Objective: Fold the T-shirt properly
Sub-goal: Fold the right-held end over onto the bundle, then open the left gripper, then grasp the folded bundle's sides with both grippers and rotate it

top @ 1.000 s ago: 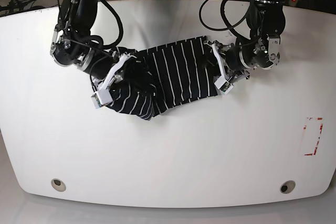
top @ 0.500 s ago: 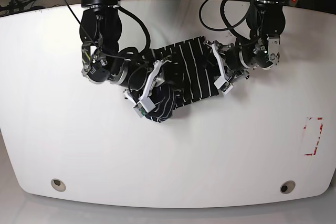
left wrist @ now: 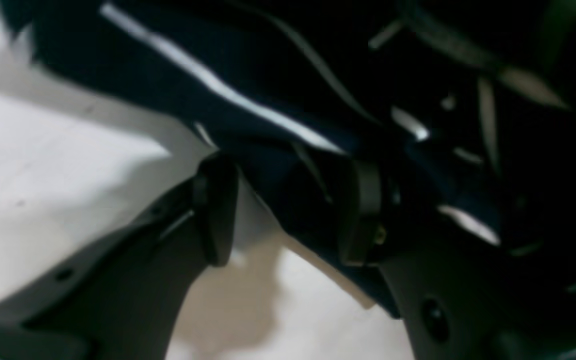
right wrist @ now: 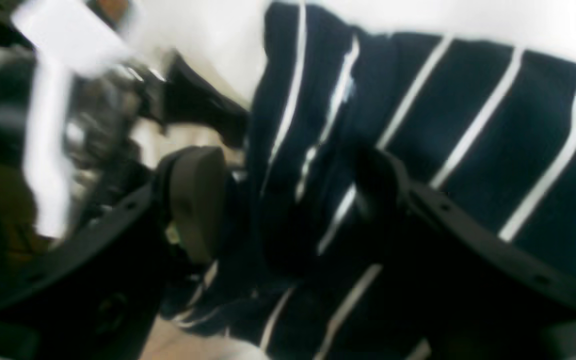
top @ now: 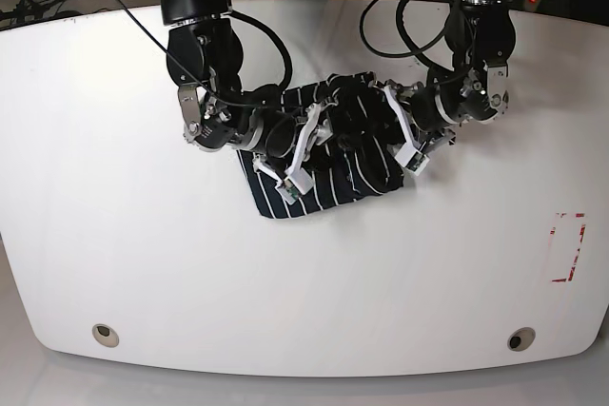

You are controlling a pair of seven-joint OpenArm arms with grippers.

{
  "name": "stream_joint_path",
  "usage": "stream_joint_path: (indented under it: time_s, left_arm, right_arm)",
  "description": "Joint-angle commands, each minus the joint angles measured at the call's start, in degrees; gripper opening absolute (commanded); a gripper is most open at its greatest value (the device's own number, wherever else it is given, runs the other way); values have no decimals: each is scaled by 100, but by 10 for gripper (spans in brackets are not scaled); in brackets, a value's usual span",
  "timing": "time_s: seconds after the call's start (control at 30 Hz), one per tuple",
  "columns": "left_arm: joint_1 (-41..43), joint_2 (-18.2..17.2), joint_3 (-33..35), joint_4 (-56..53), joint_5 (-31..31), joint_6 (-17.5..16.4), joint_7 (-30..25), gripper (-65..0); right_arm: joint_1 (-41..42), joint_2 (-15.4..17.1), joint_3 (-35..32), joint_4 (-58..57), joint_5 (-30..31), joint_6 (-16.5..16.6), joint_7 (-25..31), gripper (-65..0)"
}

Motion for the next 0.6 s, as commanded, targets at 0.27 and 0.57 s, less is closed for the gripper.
stream_joint_path:
  time_s: [0.27, 0.57]
  left_arm:
    - [211, -36, -917, 1238, -112, -44, -141, -369]
    - [369, -573, -2078, 1810, -104, -44, -132, -369]
  right_arm:
    - [-53, 320, 256, 919, 155, 100, 140, -255]
    - [-317, 399, -104, 594, 129, 100, 184, -257]
